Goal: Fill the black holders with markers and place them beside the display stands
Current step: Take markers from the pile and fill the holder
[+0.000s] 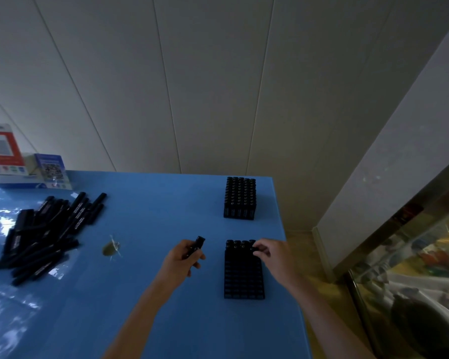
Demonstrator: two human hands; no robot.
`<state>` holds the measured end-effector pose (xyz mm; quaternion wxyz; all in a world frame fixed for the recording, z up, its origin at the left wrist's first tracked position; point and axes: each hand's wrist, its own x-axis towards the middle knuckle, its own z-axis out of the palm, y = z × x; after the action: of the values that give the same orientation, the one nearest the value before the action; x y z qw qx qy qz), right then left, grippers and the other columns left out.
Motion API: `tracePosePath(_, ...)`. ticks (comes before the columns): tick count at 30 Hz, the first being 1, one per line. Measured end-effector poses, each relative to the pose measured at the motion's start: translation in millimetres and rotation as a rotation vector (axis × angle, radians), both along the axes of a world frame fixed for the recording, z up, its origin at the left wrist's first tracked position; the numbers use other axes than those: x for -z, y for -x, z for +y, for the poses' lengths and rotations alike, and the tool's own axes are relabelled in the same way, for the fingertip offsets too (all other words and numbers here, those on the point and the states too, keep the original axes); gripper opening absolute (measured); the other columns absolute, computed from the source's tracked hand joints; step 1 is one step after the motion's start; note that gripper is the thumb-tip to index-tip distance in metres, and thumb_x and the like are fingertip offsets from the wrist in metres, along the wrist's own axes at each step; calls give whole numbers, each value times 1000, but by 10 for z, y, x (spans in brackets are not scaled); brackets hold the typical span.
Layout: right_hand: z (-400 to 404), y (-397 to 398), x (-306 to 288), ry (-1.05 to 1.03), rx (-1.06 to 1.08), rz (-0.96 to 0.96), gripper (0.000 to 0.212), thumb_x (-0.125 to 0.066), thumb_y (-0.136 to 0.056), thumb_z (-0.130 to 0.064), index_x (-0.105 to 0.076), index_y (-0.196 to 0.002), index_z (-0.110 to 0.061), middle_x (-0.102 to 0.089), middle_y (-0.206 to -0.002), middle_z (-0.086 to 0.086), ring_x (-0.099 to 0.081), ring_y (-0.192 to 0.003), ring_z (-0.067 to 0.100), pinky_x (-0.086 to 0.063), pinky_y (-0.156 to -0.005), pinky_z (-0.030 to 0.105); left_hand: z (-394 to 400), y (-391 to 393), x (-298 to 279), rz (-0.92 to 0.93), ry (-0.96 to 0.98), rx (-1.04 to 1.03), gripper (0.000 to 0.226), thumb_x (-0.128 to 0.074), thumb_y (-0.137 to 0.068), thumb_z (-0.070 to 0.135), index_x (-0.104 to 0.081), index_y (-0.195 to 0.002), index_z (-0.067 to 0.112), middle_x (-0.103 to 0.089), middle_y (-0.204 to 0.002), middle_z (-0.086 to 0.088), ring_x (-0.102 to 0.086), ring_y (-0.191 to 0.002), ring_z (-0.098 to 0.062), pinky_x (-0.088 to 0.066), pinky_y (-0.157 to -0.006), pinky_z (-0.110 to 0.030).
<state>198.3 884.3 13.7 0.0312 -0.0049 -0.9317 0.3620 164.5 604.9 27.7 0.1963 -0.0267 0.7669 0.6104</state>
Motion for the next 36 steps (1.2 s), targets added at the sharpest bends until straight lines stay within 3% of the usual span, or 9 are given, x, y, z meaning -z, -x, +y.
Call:
tracePosePath(9,-48,-56,5,-52,64,56,10,-72,-88,-14,-69,-95,-20,-65,-89,-14,-62,-76,0,-54,-72,18,85,-24,14,-48,-80,-3,12,-58,-98,4,-63,-108,0,-65,-95,-18,-73,-76,-20,-59,-64,-27)
tracePosePath(13,-40,-71,-44,-58,61,65,8,-71,-89,-14,-73,-93,-20,-66,-89,-10,-62,-74,4,-55,-73,23,168,-64,-55,-9,-49,36,10,-62,-96,8,-67,-104,6,-70,-95,-16,-72,-82,-21,-60,-71,-30)
tracePosePath(17,-68,-82,-230,146,107,18,8,-71,-89,-14,-73,-93,-20,-71,-85,-12,-66,-73,4,-53,-69,17,263,-85,-105,29,-42,82,8,-68,-93,10,-72,-99,12,-71,-89,-12,-73,-84,-25,-61,-76,-35)
tracePosePath(20,-117,-83,-419,454,76,-99,11,-72,-89,-14,-72,-100,-14,-74,-89,1,-72,-77,12,-59,-71,27,372,-94,-156,70,-13,123,9,-69,-92,11,-74,-95,18,-73,-86,-7,-74,-83,-24,-62,-74,-35)
tracePosePath(22,-144,-75,-516,547,47,-133,16,-74,-87,-17,-73,-102,-13,-75,-92,4,-73,-81,15,-61,-73,31,461,-98,-202,100,19,150,8,-70,-91,11,-73,-93,18,-74,-87,-5,-74,-81,-20,-62,-72,-33)
tracePosePath(26,-164,-46,-586,606,24,-168,15,-77,-85,-16,-73,-99,-13,-76,-89,5,-74,-81,19,-61,-75,33,589,-135,-276,167,53,162,9,-70,-90,12,-72,-92,20,-74,-82,-3,-72,-76,-16,-58,-65,-25)
tracePosePath(30,-159,-49,-609,631,28,-179,10,-77,-84,-10,-73,-93,-11,-76,-85,8,-74,-77,24,-61,-75,35,628,-166,-285,248,100,194,8,-71,-89,14,-72,-92,22,-74,-82,-2,-71,-73,-17,-60,-66,-29)
tracePosePath(36,-171,-56,-591,631,-1,-192,11,-76,-84,-9,-74,-91,-16,-76,-85,6,-74,-80,23,-61,-77,35,601,-186,-270,349,194,235,15,-71,-89,17,-70,-91,31,-71,-80,18,-67,-76,-4,-55,-73,-20)
